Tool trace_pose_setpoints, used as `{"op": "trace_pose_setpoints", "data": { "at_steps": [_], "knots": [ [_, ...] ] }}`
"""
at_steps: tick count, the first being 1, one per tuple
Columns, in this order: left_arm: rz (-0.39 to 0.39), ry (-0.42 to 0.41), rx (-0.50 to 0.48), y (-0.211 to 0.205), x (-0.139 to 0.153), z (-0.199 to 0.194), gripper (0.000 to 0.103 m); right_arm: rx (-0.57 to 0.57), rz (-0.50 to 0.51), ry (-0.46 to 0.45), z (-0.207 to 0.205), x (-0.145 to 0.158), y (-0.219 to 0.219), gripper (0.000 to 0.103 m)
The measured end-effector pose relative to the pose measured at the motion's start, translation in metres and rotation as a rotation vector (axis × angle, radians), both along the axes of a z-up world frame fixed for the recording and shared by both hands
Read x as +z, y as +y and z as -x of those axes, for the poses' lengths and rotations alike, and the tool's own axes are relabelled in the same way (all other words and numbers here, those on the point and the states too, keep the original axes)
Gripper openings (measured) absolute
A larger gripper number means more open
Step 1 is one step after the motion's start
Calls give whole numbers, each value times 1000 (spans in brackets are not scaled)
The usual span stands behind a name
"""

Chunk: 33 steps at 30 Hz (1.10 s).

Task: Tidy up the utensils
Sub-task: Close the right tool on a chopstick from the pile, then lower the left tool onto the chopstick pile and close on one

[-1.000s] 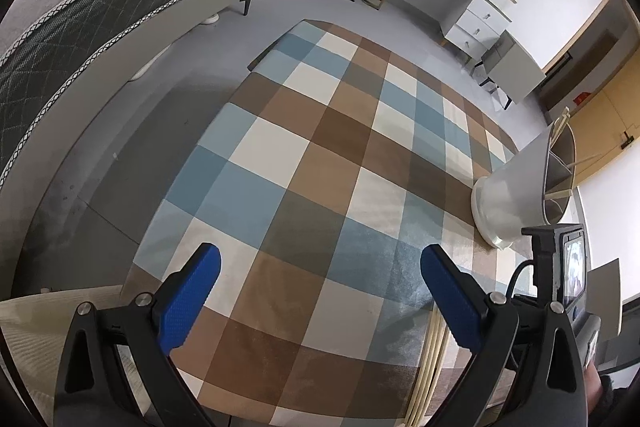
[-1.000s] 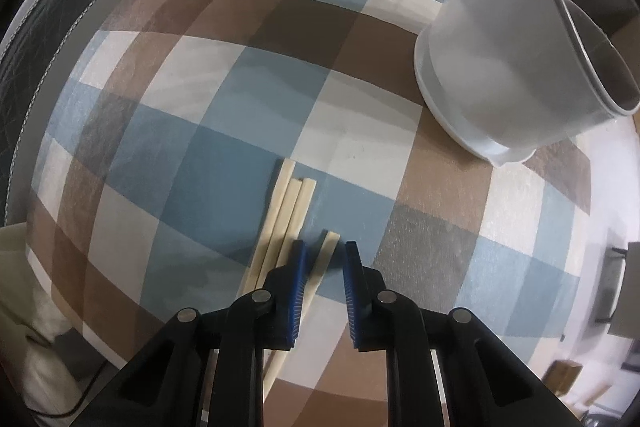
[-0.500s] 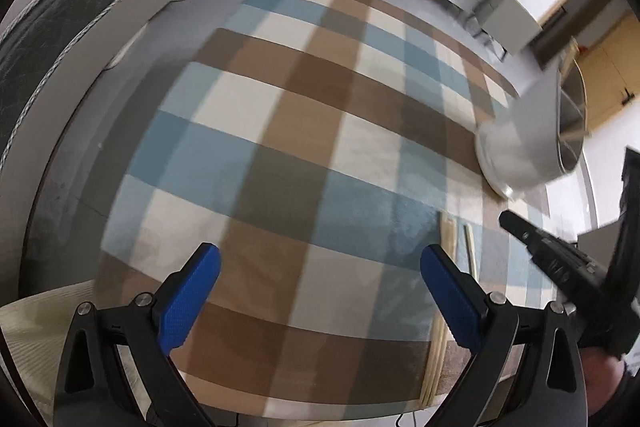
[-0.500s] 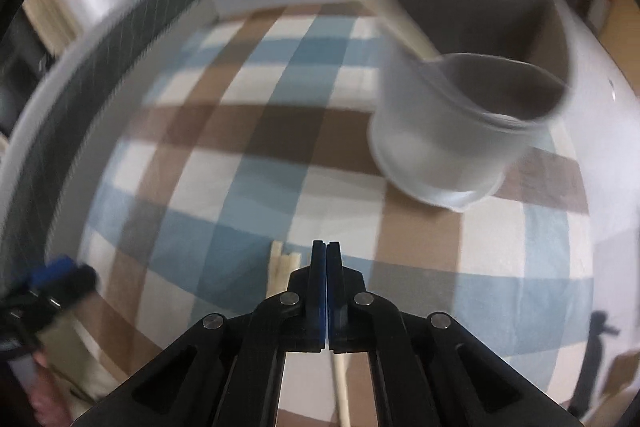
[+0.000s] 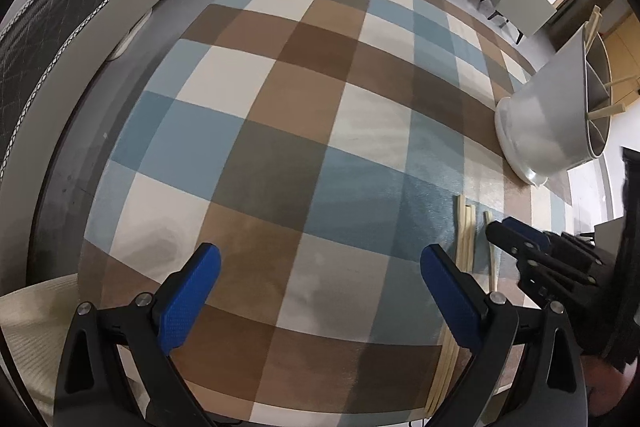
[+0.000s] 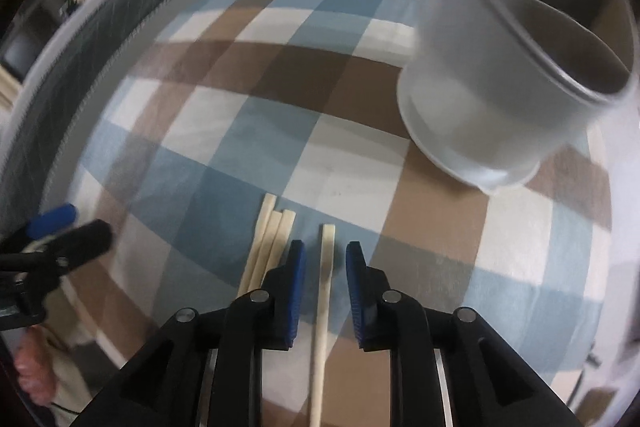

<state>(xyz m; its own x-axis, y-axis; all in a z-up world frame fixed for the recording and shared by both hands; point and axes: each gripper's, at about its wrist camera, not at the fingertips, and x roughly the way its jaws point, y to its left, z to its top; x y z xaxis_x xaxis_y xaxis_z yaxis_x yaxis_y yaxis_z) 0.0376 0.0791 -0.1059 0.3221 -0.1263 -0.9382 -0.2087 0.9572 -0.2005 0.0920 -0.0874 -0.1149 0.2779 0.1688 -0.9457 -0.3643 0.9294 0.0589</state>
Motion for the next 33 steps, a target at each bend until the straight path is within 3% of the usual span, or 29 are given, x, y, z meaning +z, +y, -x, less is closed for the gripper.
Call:
{"op": "trace_pose_setpoints", "data": {
  "at_steps": [3,6,8,9,15,20,25,33],
  "knots": [
    [12,0,6,5,1,1,98,46,84,-16,-2,-4,13,20],
    [27,-1,10,9,2,1,98,57,102,-25,-3,0,17,18],
    [28,2,4,9,2,0,98,35,81,-25,-6,4,16,6],
    [30,5,-3,8,1,-1,98,30,75,-30,-7,5,16,5],
    [28,21,-42,-8,-2,-5,98,-64,-103,-110,-5,30,-5,5],
    [-33,8,-163,-49,-5,-8,98,-222,-349,-193,11,66,-58,5],
    [-41,50,-205,-72,-17,-10,98,-367,-516,-241,36,78,-105,5],
    [-129,88,-214,-91,-34,-10,97,-437,-602,-286,40,79,-131,5]
  ]
}}
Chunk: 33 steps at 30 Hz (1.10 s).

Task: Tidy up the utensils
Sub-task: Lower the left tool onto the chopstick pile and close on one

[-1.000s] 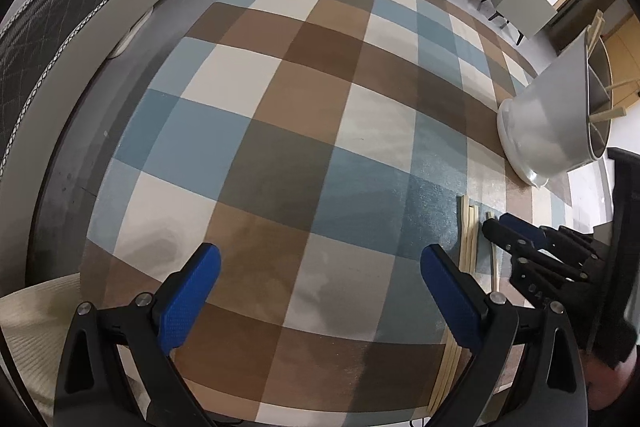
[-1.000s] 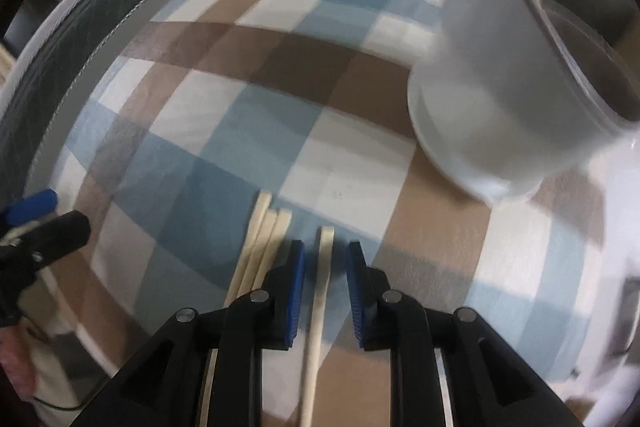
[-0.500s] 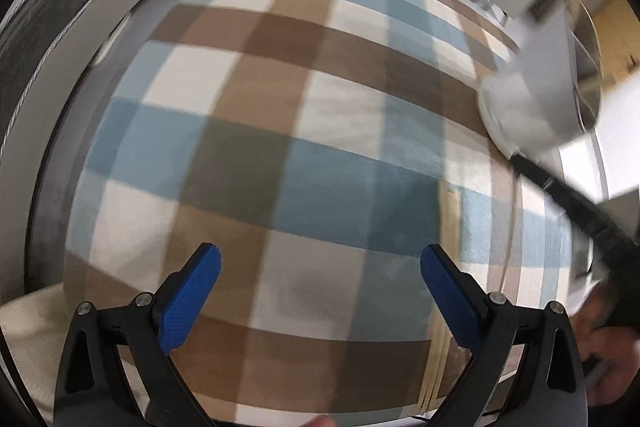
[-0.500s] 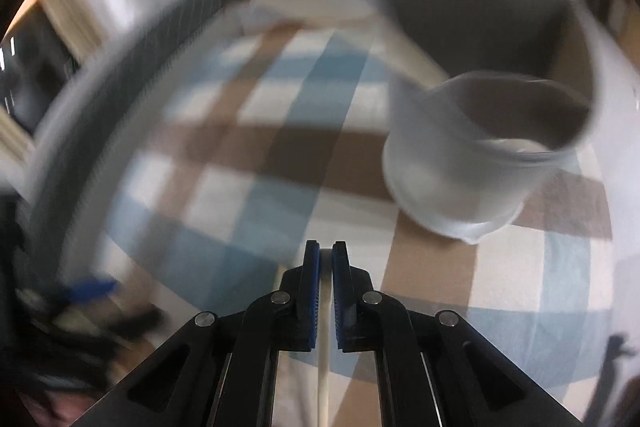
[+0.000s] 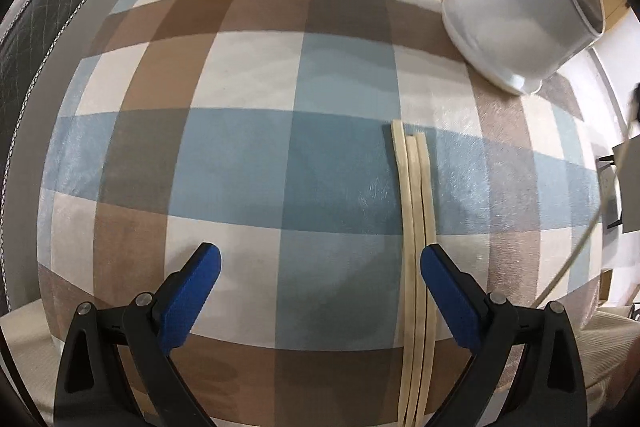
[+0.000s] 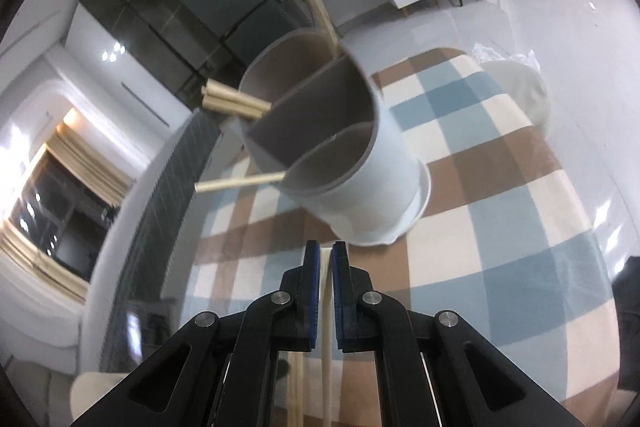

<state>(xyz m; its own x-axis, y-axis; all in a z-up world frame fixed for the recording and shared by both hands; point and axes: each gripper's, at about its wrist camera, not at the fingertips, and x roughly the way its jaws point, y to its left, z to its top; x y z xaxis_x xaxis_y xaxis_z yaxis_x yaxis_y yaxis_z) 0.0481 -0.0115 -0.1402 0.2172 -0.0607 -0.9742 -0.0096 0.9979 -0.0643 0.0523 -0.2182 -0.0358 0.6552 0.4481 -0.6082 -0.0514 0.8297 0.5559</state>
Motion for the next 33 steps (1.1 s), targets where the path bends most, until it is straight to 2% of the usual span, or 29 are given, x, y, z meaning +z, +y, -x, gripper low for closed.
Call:
{"op": "trace_pose_setpoints", "data": {
  "at_steps": [3,9,17,23,27,30,33],
  "knots": [
    [-20,-10,-2,-2,0,1,98,-8,-14,-32,0,7,-1,5],
    [-18,-12,24,2,2,2,93,-10,24,-85,5,14,0,5],
    [-31,-23,36,7,5,14,91,-30,-3,-74,0,9,-6,5],
    [-35,-18,12,-8,5,7,90,-29,3,-94,0,13,-4,5],
    [-72,-12,1,-13,2,-1,89,-33,-1,-92,0,13,-5,5],
    [-65,-4,7,-12,2,-8,82,-34,-4,-94,0,13,-6,5],
    [-59,-5,15,-12,7,-21,66,-32,-9,-93,-2,13,-6,5]
  ]
}}
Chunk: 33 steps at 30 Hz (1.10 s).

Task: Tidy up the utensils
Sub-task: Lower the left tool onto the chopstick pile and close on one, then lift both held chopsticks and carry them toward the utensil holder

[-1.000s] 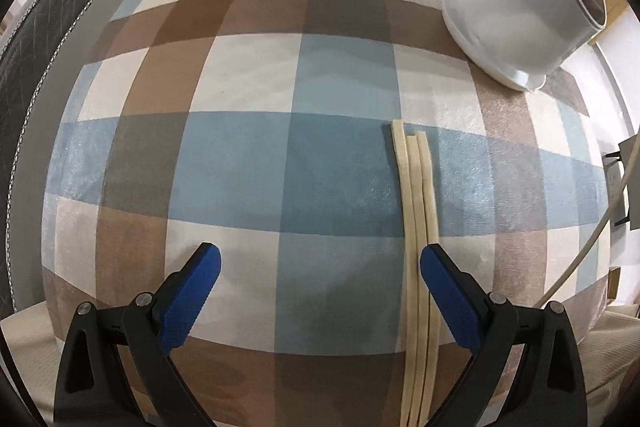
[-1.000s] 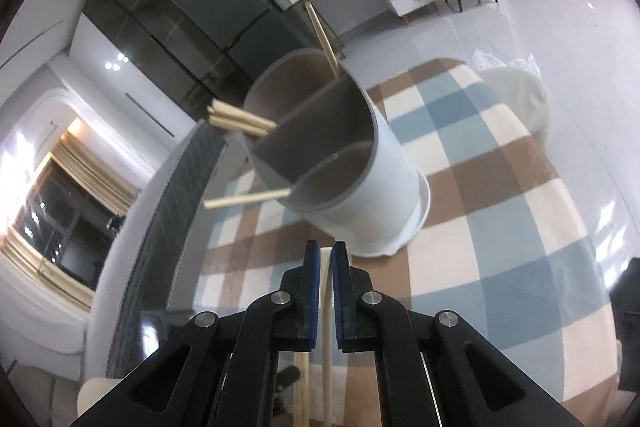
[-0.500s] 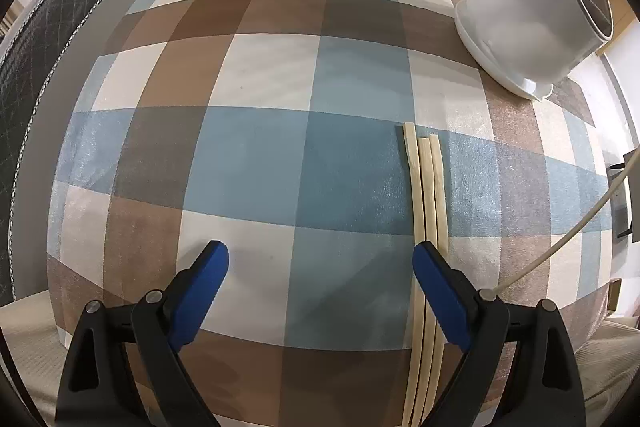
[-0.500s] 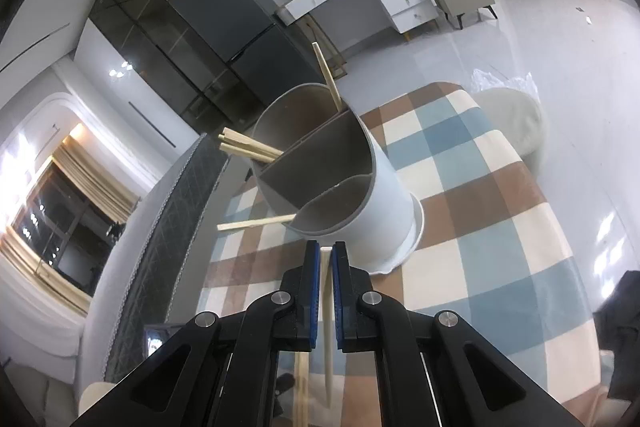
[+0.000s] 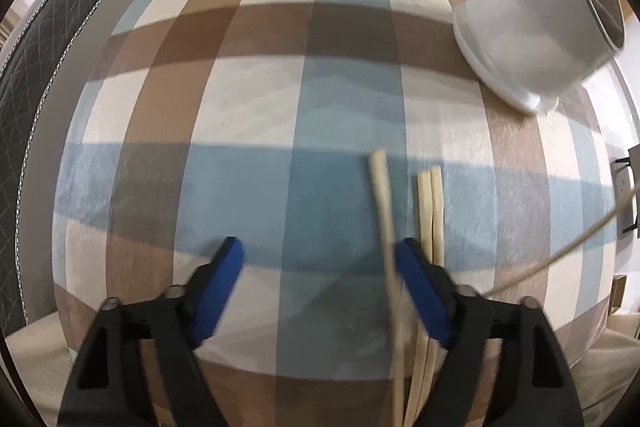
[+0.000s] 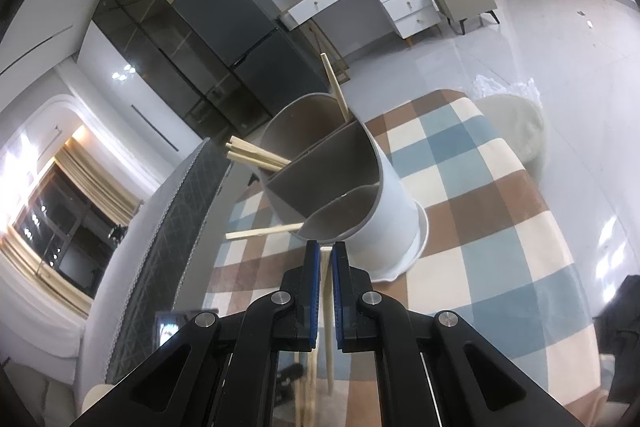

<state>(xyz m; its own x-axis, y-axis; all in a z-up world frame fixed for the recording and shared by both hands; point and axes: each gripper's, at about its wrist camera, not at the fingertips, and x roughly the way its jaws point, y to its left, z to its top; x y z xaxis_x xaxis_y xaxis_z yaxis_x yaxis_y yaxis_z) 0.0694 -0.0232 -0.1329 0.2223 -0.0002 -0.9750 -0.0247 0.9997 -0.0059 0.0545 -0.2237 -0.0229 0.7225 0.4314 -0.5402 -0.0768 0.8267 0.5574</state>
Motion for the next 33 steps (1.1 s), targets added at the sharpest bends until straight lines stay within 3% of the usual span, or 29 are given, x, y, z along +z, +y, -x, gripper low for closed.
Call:
{"op": "trace_pose_setpoints", "data": {
  "at_steps": [7,12,15,22,26,33],
  "knots": [
    [-2,16,-58,-23,6,-40,5,10,6,-7,-1,2,2,5],
    [28,16,-29,-26,7,-46,2,19,31,-11,-1,4,7,5],
    [93,-55,8,-15,26,-37,2,29,67,-28,5,7,12,5],
    [217,-358,45,26,97,8,2,37,123,-88,29,17,25,5],
    [253,-470,39,32,114,20,2,26,187,-126,47,22,36,5],
    [276,-505,-2,34,121,43,2,12,238,-174,68,29,48,5]
  ]
}}
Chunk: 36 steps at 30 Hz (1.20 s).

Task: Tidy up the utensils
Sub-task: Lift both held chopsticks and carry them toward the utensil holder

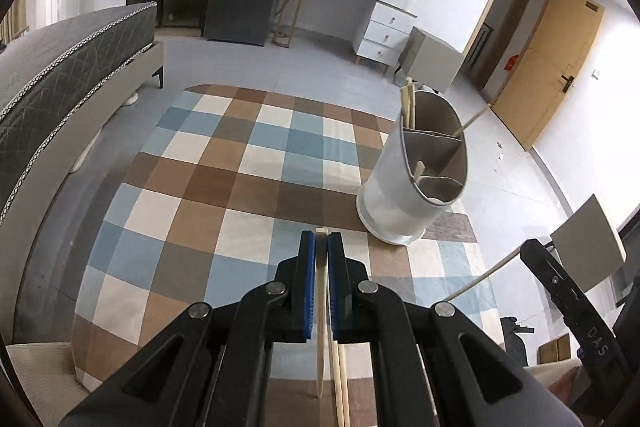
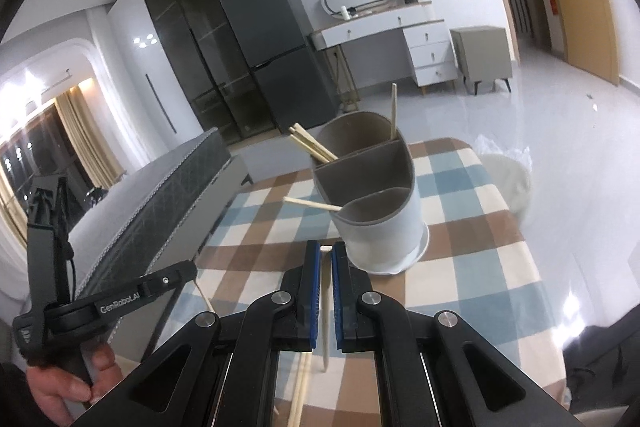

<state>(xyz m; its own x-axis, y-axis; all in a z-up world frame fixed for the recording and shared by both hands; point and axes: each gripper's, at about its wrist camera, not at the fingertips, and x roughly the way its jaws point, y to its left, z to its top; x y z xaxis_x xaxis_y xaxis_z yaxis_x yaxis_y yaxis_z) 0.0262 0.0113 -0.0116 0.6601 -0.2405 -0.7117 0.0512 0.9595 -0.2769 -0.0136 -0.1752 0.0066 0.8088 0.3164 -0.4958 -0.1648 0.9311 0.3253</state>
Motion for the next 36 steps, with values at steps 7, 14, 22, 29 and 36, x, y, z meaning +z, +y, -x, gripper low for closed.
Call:
{"op": "trace_pose_setpoints", "data": {
  "at_steps": [7,14,22,29,36],
  "knots": [
    [3,22,-12,1,8,-4,1,-15,43,-35,8,6,6,5],
    [-1,-2,-37,-3,28,-3,1,-27,38,-40,11,13,3,5],
    [91,-64,-56,-16,74,-14,1,-38,22,-96,7,50,-13,5],
    [186,-188,-56,-27,134,-41,1,-3,86,-174,-21,114,-30,0],
    [191,-223,-98,-34,144,-72,1,74,105,-132,-63,115,-35,0]
  ]
}}
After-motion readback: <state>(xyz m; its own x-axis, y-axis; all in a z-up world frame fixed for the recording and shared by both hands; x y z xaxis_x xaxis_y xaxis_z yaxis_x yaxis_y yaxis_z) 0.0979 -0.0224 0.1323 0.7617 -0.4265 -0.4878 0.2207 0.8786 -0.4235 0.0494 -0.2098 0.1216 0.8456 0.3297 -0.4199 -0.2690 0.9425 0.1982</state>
